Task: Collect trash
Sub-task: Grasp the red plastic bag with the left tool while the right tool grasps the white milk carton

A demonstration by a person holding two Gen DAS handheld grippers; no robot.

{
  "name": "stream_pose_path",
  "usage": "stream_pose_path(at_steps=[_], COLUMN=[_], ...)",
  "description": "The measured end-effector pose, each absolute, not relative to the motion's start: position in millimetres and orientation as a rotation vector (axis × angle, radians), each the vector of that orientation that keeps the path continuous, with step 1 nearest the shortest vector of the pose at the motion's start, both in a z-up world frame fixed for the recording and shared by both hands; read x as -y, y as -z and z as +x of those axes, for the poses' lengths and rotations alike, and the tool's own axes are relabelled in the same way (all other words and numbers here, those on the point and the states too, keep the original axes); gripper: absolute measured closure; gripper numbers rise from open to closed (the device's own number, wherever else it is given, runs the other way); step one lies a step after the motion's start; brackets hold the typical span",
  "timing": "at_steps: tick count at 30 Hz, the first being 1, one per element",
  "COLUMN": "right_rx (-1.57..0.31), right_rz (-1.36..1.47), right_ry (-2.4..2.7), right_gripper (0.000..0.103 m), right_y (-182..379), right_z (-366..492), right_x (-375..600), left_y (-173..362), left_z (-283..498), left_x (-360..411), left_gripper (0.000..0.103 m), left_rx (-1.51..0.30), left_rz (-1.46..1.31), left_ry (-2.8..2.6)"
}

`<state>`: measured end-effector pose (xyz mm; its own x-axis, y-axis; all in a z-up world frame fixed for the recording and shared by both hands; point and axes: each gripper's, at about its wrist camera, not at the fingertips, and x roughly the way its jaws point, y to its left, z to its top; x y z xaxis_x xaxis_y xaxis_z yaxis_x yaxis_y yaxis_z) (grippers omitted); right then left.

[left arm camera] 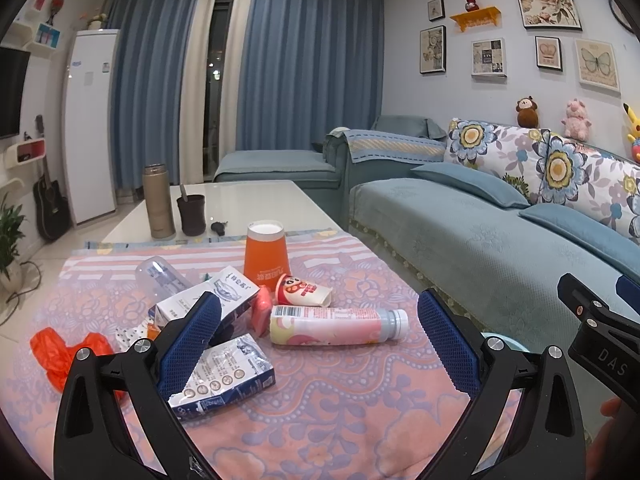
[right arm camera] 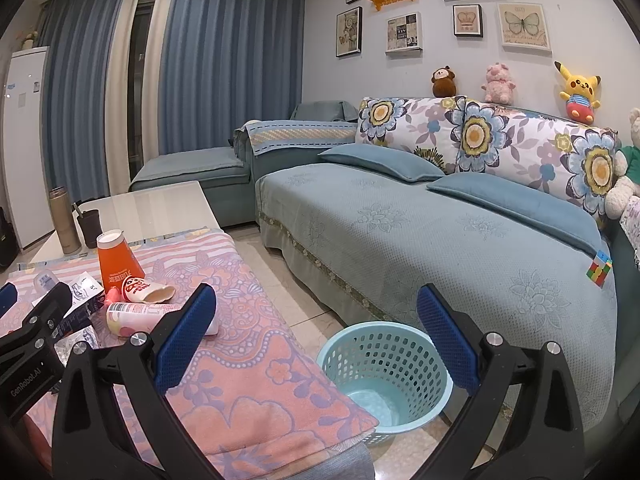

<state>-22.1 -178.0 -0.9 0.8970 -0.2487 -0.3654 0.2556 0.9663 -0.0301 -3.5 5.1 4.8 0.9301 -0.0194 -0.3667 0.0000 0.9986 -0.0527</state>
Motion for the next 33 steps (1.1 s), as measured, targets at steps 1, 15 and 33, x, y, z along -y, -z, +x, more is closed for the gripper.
stream_pose_path(at_steps=[1, 15, 33], right_rx=[-0.378, -0.447, -0.674], right_rz=[0.021, 0.002, -0.023], right_ry=[0.261, 0.104, -0.262], right_gripper=[0.008, 0.032, 0.061], right_y=[1.3, 2.7, 51.6], right_z=[-21.7, 0.7, 85.9], right_x=[177.6, 150.8, 49.9], left_y=[-4.7, -16.8, 66.5], left_z=[-3.4, -0.1, -16.1], left_x=[-5.0, -45.3, -282.6], left_gripper=[0.008, 0.008, 0.008], left_rx=[-0.376, -0.438, -0.731], left_rz=[-0.051, -0.098, -0.444], left_ry=[0.008, -0.046, -0.375])
